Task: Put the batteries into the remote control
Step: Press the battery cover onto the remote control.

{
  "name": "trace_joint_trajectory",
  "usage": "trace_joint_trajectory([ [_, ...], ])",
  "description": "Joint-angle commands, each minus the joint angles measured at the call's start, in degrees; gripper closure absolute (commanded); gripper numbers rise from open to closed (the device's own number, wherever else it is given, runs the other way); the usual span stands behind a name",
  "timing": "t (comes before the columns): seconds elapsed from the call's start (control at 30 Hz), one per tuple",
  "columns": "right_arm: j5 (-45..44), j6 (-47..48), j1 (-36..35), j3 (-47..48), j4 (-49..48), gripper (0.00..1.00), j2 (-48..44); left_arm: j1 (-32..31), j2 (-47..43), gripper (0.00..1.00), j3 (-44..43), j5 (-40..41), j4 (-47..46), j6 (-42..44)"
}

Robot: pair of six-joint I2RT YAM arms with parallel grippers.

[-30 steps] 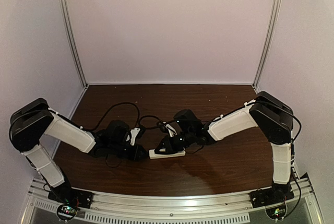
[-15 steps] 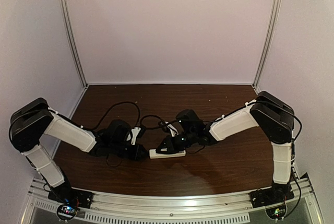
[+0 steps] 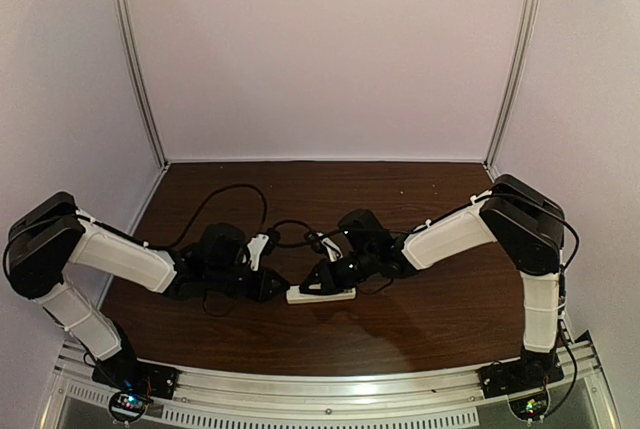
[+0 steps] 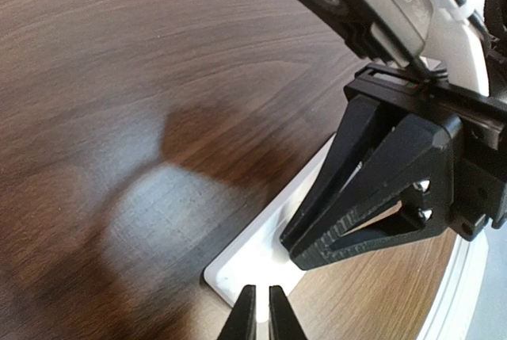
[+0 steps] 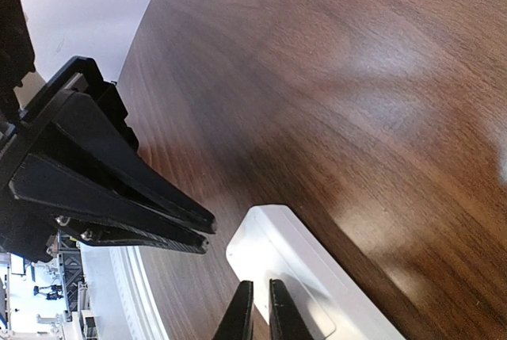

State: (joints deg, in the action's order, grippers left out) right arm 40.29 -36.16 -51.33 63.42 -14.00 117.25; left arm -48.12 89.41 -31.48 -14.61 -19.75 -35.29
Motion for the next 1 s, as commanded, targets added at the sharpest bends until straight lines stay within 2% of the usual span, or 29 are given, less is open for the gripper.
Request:
trace_joint_trajectory([
  [0.0, -1.9, 0.5, 0.6, -2.2, 4.8, 0.92, -0.2, -0.2, 1.6, 0.91, 0.3, -1.0, -3.2, -0.5],
  [0.27, -1.9, 0.6, 0.9, -2.4, 4.9, 0.92, -0.2, -0.2, 1.3, 0.89, 1.1, 0.9, -1.6, -1.4],
  [0.8, -1.8, 0.8, 1.1, -2.7, 5.0, 0.92, -0.2, -0.9, 5.4, 0.89, -0.3, -1.1, -3.2, -1.5],
  [0.87, -1.7, 0.8, 1.1, -2.8, 5.0, 0.91, -0.4, -1.1, 5.4, 0.90, -0.6, -0.9, -2.7, -1.3],
  [0.97, -2.1, 1.1, 1.1, -3.3, 5.2, 0.84, -2.2, -1.2, 5.1, 0.90, -0.7, -0.2, -2.0, -1.3],
])
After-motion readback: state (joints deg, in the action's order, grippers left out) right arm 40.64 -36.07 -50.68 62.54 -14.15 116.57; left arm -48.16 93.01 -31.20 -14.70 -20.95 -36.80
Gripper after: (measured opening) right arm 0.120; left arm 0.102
